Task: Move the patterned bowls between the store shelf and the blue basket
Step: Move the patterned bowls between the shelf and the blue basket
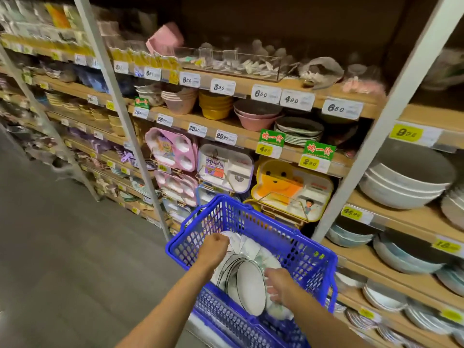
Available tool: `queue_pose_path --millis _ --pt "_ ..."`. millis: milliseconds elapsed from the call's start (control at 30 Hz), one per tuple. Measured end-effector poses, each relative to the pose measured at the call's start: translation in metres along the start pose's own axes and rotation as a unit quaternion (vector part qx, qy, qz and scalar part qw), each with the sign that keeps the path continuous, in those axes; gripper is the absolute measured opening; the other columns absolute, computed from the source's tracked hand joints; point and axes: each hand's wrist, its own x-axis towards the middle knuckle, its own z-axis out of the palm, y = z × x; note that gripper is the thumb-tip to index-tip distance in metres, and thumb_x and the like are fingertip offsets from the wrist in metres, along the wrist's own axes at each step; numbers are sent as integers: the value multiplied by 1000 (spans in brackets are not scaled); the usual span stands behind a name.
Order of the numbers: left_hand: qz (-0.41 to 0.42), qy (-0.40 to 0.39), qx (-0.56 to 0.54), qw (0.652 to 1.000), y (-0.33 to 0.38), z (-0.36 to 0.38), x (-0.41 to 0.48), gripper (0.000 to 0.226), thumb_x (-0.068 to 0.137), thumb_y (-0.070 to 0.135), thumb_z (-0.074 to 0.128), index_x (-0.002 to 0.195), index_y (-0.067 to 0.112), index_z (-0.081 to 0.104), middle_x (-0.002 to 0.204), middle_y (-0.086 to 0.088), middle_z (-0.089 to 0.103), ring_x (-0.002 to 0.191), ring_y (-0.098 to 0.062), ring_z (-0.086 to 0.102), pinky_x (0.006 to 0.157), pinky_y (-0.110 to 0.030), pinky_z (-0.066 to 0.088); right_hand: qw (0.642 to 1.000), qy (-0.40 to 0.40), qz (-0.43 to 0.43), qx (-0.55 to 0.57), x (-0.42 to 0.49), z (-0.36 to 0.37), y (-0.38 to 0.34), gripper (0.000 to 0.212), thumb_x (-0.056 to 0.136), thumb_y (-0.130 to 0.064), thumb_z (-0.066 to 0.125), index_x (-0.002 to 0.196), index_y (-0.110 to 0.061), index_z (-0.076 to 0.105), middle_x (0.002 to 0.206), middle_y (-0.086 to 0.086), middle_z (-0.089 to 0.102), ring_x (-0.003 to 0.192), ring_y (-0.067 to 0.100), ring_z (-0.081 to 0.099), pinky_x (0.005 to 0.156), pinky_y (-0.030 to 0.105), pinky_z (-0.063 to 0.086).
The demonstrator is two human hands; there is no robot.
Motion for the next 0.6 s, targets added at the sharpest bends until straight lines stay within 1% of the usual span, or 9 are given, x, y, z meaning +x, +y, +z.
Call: queue_pose_path --millis 67,100,167,200,300,333,400,500,600 --pt "-17 -27 62 998 -20 14 12 13 90 16 49 80 11 56 79 -8 55 76 -20 50 69 -30 36 999 12 19 -40 10 5 7 16 91 -9 49 77 -12 44 64 3 35 53 14 31 47 24 24" --pt "-28 -36 96 994 -30 21 18 15 90 21 52 92 9 61 90 -9 61 85 -23 56 74 -30 40 998 13 24 -58 15 6 11 15 92 -9 49 79 -13 44 66 2 36 54 14 32 47 24 25" --pt "-51 -46 168 983 -46 34 27 35 91 30 54 117 7 57 115 -11 63 109 -27 59 87 -30 43 997 10 43 -70 28 10 17 16 92 -9 49 78 -14 43 67 1 37 55 14 33 46 23 27" --pt "-58 -49 195 978 -53 40 32 40 91 32 55 122 6 55 122 -13 62 114 -29 58 90 -31 43 995 8 57 -80 35 12 20 14 93 -10 49 80 -13 43 70 2 39 58 16 36 49 24 31" --pt "-67 -57 245 966 -67 53 47 38 90 31 54 113 2 57 123 -19 62 115 -33 57 91 -34 43 988 -14 91 -121 56 18 30 8 94 -11 47 97 -5 51 88 8 47 80 24 52 70 28 44" --pt "-66 -61 254 963 -69 56 52 35 91 31 53 111 2 58 120 -18 64 113 -32 58 89 -34 43 987 -26 111 -116 63 20 33 19 94 -11 48 110 -2 53 96 10 47 89 25 53 77 29 46" --pt "-52 -68 268 959 -71 60 64 33 93 31 54 111 5 61 116 -16 67 110 -31 60 86 -32 44 985 -58 142 -78 78 22 41 41 93 -7 50 133 3 45 111 12 48 96 24 49 82 29 47" --pt "-36 -91 307 947 -74 65 79 33 91 25 58 118 8 63 116 -15 67 109 -30 61 87 -31 45 980 -92 171 -45 85 22 45 52 91 -1 50 141 1 36 138 18 47 92 23 49 69 29 48" --pt "-28 -110 357 927 -79 75 87 35 87 21 60 120 10 62 120 -17 59 109 -32 59 89 -30 44 978 -96 181 -40 93 27 56 49 92 -1 49 139 -1 37 140 18 46 71 15 51 53 23 48"
